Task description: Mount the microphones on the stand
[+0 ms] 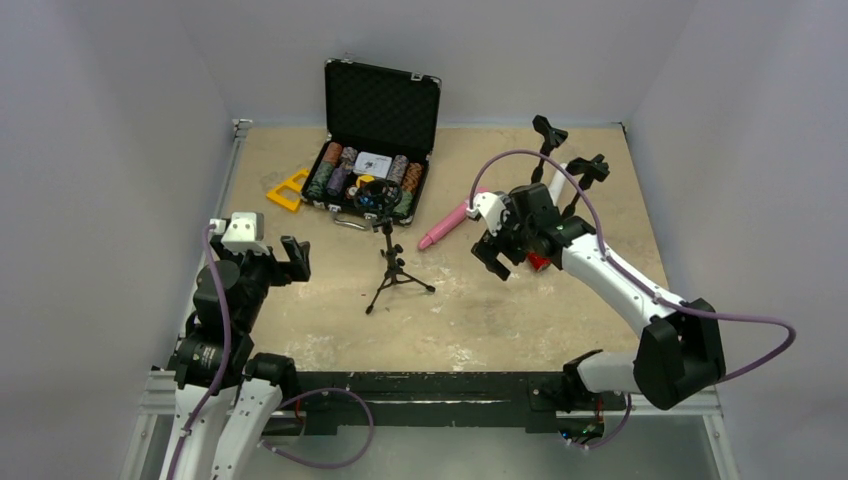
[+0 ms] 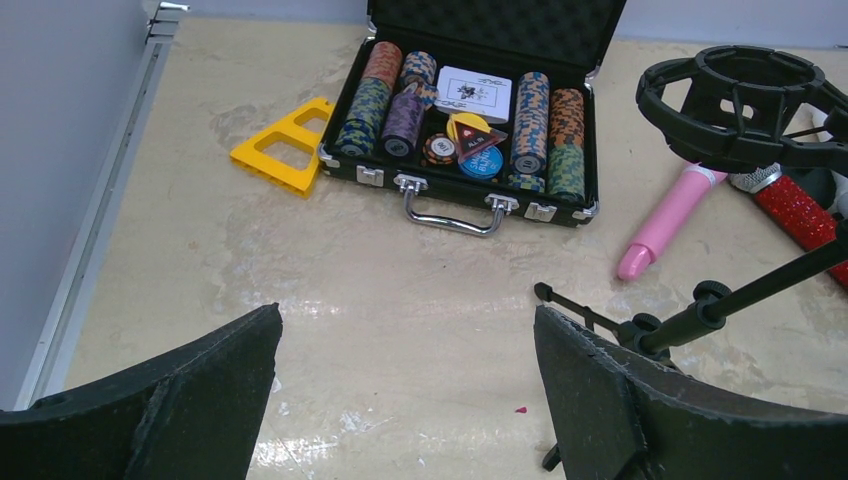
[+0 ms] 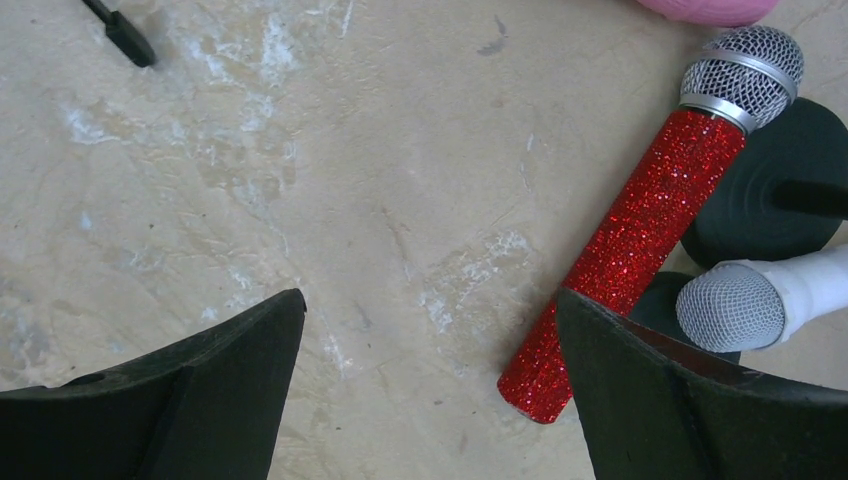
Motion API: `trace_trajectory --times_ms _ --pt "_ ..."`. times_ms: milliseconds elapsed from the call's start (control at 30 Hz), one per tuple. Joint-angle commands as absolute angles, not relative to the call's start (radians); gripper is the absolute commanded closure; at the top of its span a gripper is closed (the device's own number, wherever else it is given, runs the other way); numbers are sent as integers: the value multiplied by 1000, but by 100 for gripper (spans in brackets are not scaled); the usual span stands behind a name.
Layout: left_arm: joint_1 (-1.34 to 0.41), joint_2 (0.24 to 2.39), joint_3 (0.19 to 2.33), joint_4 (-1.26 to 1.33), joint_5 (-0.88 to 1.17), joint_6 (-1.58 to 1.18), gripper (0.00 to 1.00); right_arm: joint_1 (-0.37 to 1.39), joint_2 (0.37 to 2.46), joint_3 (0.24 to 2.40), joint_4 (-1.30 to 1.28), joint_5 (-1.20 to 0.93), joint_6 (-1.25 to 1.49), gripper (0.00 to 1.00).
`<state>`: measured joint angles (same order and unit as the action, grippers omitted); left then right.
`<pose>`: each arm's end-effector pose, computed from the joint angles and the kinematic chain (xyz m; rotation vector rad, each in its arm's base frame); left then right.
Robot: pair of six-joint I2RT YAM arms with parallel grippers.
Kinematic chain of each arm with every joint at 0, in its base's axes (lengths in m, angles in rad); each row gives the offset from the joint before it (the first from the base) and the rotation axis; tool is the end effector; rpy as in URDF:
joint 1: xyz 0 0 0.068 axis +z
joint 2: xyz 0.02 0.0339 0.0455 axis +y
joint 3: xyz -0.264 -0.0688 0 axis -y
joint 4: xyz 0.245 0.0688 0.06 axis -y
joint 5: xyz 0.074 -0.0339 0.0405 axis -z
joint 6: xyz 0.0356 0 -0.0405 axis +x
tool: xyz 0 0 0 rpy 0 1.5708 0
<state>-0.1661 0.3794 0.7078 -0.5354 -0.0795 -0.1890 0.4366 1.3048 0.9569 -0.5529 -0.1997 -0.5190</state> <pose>0.0936 -0.0128 0.3246 -0.0778 1.7792 -0.1855 0.2408 0.1201 0.2557 -1.2059 2.1424 0.2107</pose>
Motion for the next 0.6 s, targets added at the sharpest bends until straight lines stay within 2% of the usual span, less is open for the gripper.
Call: trace_trajectory --times_ms 0,300,567 --pt "-166 371 708 -486 -62 -167 0 404 1324 944 -452 -135 -463 1" --pt "-166 369 707 -481 -51 -167 0 325 1421 954 -382 -42 -453 6" --pt "-166 363 707 -483 -50 -169 0 298 1569 1004 -374 33 -463 16"
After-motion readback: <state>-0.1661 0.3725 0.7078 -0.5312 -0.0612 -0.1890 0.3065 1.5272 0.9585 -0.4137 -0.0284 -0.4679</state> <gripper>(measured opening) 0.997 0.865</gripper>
